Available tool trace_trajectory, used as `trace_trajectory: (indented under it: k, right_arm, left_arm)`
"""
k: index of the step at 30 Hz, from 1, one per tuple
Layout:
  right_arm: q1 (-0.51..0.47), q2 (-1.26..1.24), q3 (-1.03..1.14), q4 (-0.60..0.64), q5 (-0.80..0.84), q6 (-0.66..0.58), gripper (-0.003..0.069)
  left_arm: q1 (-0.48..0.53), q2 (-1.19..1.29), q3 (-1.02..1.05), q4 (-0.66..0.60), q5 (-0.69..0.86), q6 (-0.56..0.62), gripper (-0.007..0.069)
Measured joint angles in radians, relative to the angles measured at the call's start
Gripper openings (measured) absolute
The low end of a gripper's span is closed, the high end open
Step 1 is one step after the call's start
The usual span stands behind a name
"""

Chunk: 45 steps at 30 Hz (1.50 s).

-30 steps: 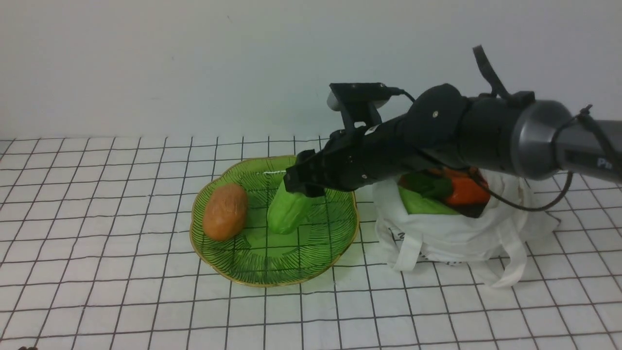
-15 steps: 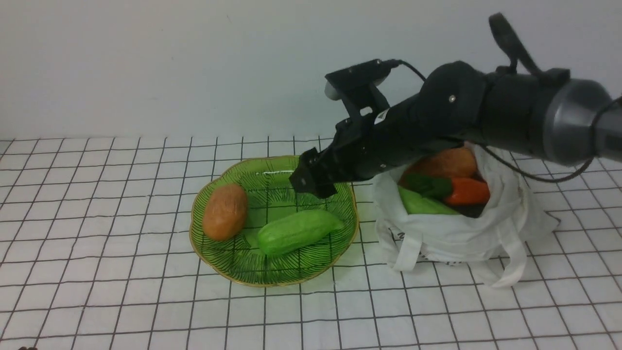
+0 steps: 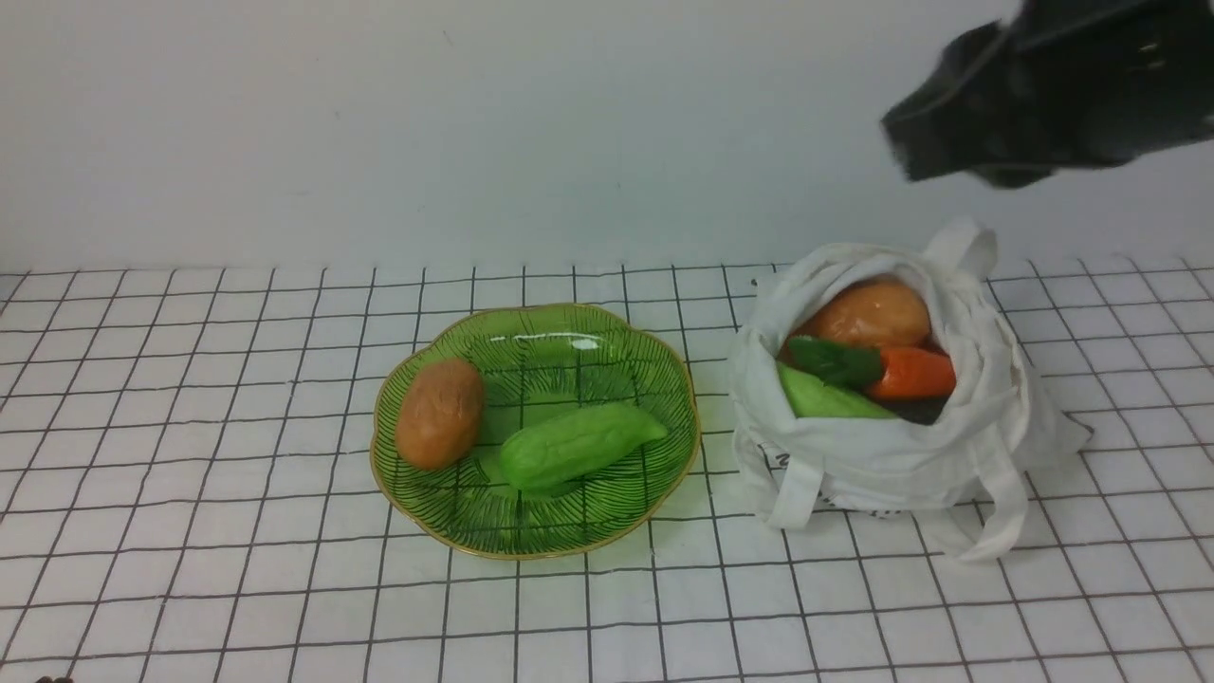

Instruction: Take vegetables from bag on white checkered tablecloth place on plate.

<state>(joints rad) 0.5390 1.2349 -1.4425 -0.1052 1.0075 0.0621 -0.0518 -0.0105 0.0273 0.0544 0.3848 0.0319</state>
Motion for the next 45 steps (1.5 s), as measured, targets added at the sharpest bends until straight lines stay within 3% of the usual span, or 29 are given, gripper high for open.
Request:
trace_trajectory:
  k: [5, 11, 15, 20, 30, 45]
  right_arm:
    - [0.000, -0.217, 0.000, -0.104, 0.083, 0.084, -0.0010]
    - [0.000, -0.415, 0.071, -0.109, 0.138, 0.095, -0.0013]
    - [0.000, -0.609, 0.242, -0.103, 0.110, 0.130, -0.0013]
    - [0.000, -0.801, 0.446, -0.084, -0.048, 0.143, -0.0013]
    - [0.000, -1.081, 0.806, 0.053, -0.538, 0.144, -0.0014]
    - [0.000, -1.083, 0.894, 0.083, -0.634, 0.106, -0.0014]
  left_arm:
    - [0.000, 0.000, 0.000, 0.000, 0.000, 0.000, -0.0008]
    - [0.000, 0.000, 0.000, 0.000, 0.000, 0.000, -0.0008]
    - [0.000, 0.000, 0.000, 0.000, 0.000, 0.000, -0.0008]
    - [0.000, 0.000, 0.000, 0.000, 0.000, 0.000, -0.0008]
    - [0.000, 0.000, 0.000, 0.000, 0.000, 0.000, -0.0008]
    - [0.000, 0.000, 0.000, 0.000, 0.000, 0.000, -0.0008]
